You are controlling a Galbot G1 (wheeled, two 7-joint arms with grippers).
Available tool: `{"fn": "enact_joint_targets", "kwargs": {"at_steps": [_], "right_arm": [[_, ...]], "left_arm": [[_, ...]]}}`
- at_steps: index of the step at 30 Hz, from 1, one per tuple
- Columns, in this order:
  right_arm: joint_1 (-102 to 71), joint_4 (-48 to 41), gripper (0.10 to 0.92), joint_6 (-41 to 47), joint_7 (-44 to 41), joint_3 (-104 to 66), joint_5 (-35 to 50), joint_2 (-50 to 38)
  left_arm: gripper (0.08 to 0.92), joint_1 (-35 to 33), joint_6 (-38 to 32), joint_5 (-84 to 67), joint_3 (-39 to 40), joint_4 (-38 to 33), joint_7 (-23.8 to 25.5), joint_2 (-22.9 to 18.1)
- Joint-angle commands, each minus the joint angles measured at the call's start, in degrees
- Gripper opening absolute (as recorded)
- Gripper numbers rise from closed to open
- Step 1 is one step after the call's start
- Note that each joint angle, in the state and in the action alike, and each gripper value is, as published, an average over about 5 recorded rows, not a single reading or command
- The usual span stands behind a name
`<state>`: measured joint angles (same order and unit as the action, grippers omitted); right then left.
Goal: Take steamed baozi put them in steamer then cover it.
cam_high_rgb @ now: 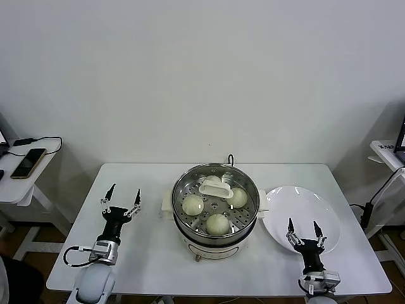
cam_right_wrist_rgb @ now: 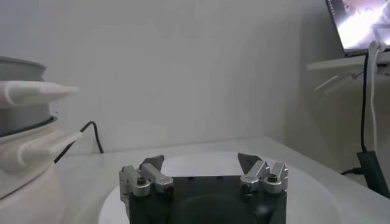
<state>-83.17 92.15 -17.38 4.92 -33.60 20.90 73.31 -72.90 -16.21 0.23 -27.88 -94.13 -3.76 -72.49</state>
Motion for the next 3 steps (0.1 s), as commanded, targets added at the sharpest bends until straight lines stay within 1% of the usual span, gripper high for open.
{"fn": "enact_joint_targets", "kwargs": {"at_steps": [1, 3], "right_arm": [[-0.4, 0.0, 0.823, -0.5, 0.1, 0.2, -0.8, 0.0], [-0.5, 0.0, 0.823, -0.7, 0.1, 0.3, -0.8, 0.0]], "left_arm": [[0.823, -0.7, -2.0, -0.4, -0.6, 1.3, 0.1, 0.0], [0.823, -0.8, -2.1, -0.3, -0.6, 1.2, 0.1, 0.0]]}}
